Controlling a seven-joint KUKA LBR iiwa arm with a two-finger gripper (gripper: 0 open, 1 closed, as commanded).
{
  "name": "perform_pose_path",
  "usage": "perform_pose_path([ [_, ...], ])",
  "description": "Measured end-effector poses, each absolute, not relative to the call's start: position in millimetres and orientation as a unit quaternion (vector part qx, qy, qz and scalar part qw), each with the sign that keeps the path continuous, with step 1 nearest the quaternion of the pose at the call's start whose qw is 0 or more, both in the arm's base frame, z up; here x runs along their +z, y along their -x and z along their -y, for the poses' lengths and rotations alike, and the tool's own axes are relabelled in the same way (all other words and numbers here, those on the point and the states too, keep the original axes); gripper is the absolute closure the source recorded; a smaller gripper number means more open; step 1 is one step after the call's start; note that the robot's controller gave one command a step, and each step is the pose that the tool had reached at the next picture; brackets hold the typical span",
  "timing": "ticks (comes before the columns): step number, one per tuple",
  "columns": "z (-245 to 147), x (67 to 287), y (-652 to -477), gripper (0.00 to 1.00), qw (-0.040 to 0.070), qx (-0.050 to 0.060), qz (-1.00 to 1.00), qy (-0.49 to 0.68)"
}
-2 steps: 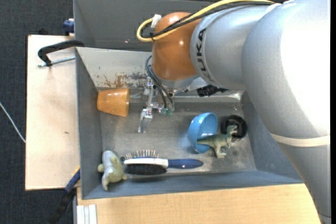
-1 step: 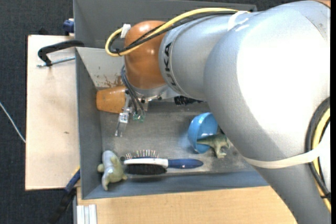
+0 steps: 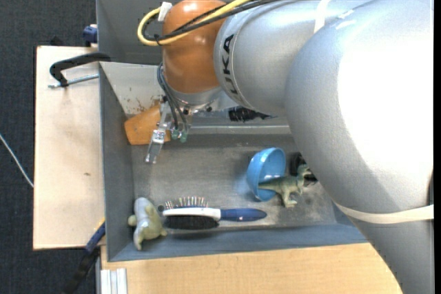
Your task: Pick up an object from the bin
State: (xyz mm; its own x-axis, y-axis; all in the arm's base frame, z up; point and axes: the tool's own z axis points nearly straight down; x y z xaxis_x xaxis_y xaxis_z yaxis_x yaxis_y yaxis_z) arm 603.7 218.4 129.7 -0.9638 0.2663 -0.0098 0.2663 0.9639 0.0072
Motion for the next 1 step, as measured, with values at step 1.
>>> perform_pose_path([
  [1,-157.3,99.4,-597.4,0.00,-0.001,-0.001,-0.994,-0.108],
])
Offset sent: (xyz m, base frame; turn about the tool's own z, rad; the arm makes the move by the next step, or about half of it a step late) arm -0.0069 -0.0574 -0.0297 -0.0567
